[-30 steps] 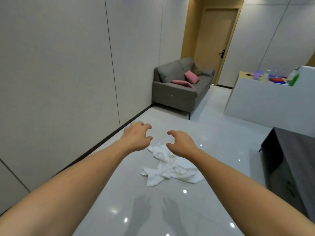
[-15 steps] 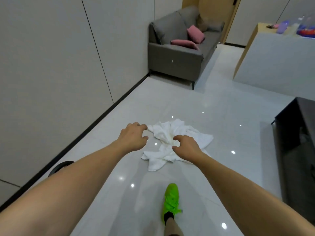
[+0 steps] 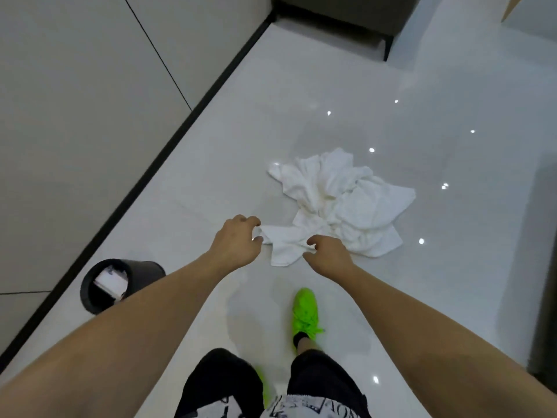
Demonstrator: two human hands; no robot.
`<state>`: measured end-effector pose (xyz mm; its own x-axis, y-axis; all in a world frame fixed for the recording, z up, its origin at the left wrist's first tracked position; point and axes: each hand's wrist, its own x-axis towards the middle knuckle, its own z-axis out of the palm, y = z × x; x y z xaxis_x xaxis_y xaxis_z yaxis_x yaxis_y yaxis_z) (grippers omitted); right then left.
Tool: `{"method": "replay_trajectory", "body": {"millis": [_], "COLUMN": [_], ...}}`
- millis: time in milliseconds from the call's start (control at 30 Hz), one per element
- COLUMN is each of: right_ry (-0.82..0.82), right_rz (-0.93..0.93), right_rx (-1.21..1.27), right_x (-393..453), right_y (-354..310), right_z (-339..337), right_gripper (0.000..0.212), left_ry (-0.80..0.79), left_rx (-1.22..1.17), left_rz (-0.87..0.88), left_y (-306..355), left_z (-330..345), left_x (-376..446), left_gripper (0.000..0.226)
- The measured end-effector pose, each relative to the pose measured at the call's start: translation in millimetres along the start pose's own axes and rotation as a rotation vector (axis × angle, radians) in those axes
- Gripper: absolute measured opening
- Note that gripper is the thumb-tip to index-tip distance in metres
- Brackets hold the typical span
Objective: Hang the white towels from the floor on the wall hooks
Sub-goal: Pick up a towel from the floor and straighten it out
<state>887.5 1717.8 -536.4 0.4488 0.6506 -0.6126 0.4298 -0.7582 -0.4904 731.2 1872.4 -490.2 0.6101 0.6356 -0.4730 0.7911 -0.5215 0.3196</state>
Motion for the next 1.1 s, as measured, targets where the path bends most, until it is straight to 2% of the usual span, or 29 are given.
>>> {"method": "replay_trajectory", "body": {"millis": [167,300,467,700,900,1100], "right_ry": [-0.140,-0.183,-0.198,-0.109,0.135,0.162], "right_rz": [0.086,0.153,0.282,0.444,0.642,0.689], "right_rx": [0.005,0.042,0.118,0.142,0.131,0.217], "right_x": [67.0,132.6,241.3,386.4,459.5,465.3], "right_y": [11.0,20.6,44.6,90.0,119.5,135.4], "right_z": [44.3,94.8,196.4,342.0,423.5,434.9], "right_gripper": [0.045,0.041,0.042,0.037,0.050,0.021], "left_ry": [-0.109,-0.217,-0.309,-0.415,-0.472,-0.513], "left_rx": [-0.025,-0.023,-0.024,0.013,0.048,0.065], "left_rz": [-0.051,-0.058,-0.044,-0.046,-0.010,0.032], "left_y": [-31.7,-76.3,-150.7,-246.1,-289.0,-290.4], "left_z": [48.3,100.4,189.2,319.7,404.1,418.8], "left_x": [62.7,124.8,222.9,346.0,402.7,408.3], "left_gripper": [0.041,0.042,0.041,0.040,0.040,0.037]}}
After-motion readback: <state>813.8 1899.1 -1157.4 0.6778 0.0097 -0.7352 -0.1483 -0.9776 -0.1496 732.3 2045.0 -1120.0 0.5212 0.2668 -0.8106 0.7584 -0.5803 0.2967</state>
